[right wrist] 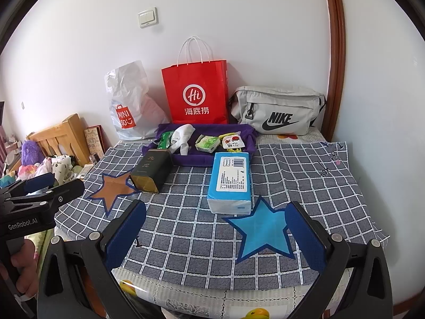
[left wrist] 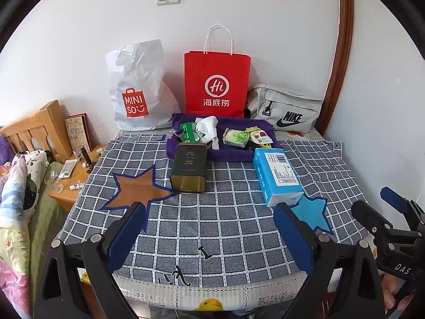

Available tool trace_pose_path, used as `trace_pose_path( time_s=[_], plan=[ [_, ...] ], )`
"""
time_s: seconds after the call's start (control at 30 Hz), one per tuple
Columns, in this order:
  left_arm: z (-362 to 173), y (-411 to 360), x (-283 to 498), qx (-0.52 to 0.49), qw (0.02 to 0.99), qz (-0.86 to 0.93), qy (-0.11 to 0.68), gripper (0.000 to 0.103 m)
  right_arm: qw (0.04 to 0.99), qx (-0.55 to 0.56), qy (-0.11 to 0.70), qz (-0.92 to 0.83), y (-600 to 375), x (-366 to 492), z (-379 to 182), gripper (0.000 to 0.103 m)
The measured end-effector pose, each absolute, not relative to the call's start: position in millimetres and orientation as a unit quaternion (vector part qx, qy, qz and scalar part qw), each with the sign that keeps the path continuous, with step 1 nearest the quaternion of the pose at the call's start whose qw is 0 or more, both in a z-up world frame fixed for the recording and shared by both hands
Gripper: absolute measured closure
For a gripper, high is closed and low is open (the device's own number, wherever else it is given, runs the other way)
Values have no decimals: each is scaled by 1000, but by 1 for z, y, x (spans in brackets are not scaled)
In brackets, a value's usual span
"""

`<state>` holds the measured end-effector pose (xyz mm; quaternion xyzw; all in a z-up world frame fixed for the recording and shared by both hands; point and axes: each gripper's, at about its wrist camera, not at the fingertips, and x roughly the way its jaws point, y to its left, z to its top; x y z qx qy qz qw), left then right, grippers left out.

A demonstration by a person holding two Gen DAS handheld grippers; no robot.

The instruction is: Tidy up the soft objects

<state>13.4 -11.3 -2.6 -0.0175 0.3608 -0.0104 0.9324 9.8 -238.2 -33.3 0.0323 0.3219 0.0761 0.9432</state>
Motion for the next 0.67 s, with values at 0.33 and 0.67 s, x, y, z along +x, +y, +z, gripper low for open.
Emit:
trace_pose_path(
  time_s=[0.33, 0.67],
  plan=[
    [-1, -11, 14, -17, 933, -11, 360, 6, 943, 33, 321, 77, -239, 10, -33, 0],
    [-2, -11, 20, -16, 931, -15, 364, 6, 943, 33, 321, 82, -239, 14, -35, 0]
  ],
)
